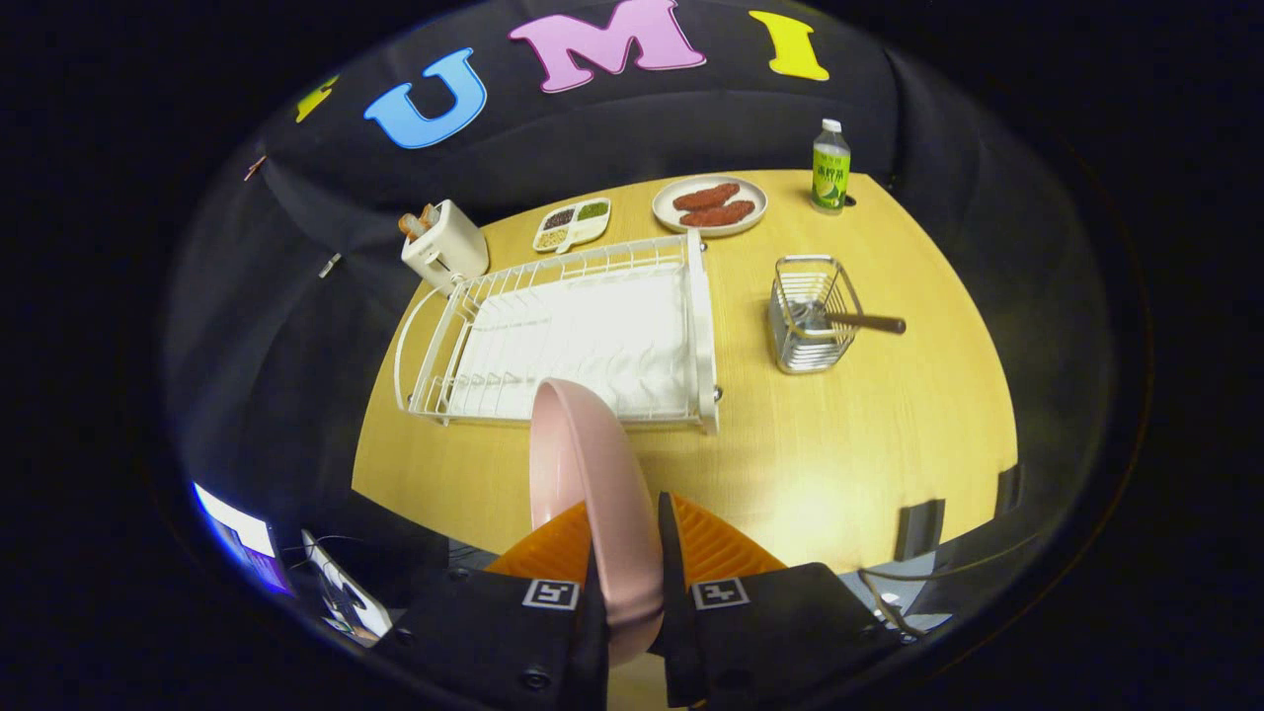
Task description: Take the plate from the dish rack, then take the spoon from the basket and place it into the plate.
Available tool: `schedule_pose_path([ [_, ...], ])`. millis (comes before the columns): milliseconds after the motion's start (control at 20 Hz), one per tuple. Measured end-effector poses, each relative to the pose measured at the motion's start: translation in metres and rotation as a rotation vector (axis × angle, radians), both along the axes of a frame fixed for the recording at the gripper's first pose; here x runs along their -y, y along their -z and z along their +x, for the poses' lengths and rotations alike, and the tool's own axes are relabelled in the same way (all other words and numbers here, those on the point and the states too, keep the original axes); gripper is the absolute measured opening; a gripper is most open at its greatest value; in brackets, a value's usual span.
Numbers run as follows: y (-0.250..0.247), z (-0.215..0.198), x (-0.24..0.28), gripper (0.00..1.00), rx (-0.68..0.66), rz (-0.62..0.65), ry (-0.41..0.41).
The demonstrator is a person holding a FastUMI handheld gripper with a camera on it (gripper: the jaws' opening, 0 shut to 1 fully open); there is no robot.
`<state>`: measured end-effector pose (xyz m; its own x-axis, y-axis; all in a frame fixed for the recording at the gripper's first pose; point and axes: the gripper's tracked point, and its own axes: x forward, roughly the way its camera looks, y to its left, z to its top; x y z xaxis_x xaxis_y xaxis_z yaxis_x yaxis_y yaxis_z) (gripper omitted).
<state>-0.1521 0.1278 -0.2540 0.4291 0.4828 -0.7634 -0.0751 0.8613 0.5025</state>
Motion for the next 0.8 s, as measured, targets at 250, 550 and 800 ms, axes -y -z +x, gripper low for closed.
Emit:
schedule_pose_path([
  [250,0.050,-0.007,-0.016,0.27,-0.070,0.025,-0.001],
  [550,0.082,0.003,-0.038,0.27,-0.128,0.107,0.049],
  [800,0.108,0.005,-0.034,0.33,-0.129,0.058,0.073],
])
